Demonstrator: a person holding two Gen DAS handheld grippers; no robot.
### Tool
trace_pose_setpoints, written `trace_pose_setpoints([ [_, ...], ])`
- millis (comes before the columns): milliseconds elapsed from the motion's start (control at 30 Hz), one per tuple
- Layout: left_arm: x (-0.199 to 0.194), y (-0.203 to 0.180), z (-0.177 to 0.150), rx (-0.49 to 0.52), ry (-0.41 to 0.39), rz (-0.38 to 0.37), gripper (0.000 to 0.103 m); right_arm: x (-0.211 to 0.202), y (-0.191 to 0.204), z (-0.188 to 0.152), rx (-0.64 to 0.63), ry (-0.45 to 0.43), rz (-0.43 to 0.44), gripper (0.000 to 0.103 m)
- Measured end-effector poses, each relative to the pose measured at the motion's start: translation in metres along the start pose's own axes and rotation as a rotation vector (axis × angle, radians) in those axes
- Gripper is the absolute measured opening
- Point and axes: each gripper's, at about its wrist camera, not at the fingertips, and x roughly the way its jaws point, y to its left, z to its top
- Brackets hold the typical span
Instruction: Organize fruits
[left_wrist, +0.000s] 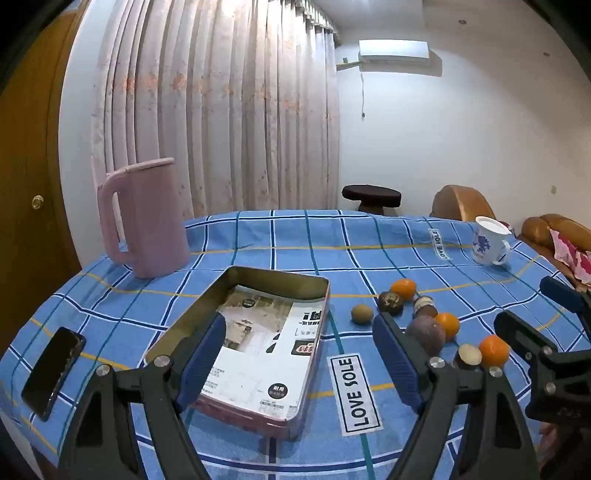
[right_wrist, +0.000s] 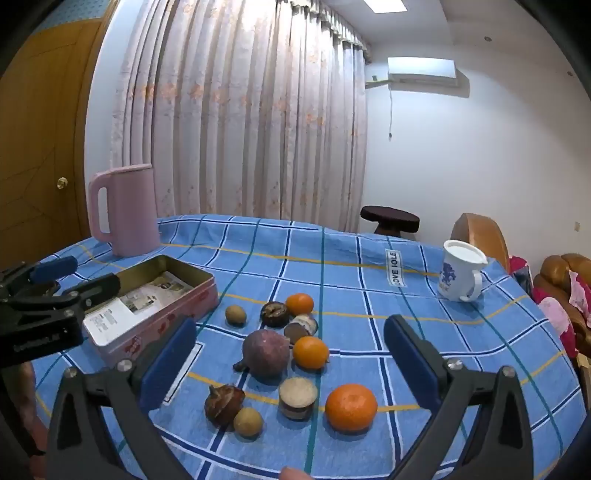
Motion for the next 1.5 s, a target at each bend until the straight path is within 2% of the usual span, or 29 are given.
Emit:
trace_pose_setpoints([
  [100,0.0,0.004,0.0,-0.007,0.007,0.001,0.083,-0.002,0.005,0.001,-0.002,0.004,-0.004,0.103],
  [133,0.0,0.004,-0.001,-0.01,0.014,0.001,0.083,-0.007,0.007,-0.002,-0.003,-0.022,-0.01,0.103],
  [200,-0.001,0.007,-0.002,-0.021,0.014,-0.002,0.083,-0.002,0.001,-0.003,0.029,0.018,0.018,0.103],
  [433,0.007,0.003,-0.008,-0.012,0.038,0.0,0.083,-0.004,0.002,-0.01,0.029,0.008,0.011,0.103],
  [1500,0.007,0.002,-0.007,-0.019,0.041,-0.006,0.083,-0.012,0.007,-0.007,0.042,-0.018,0.031,0.103],
])
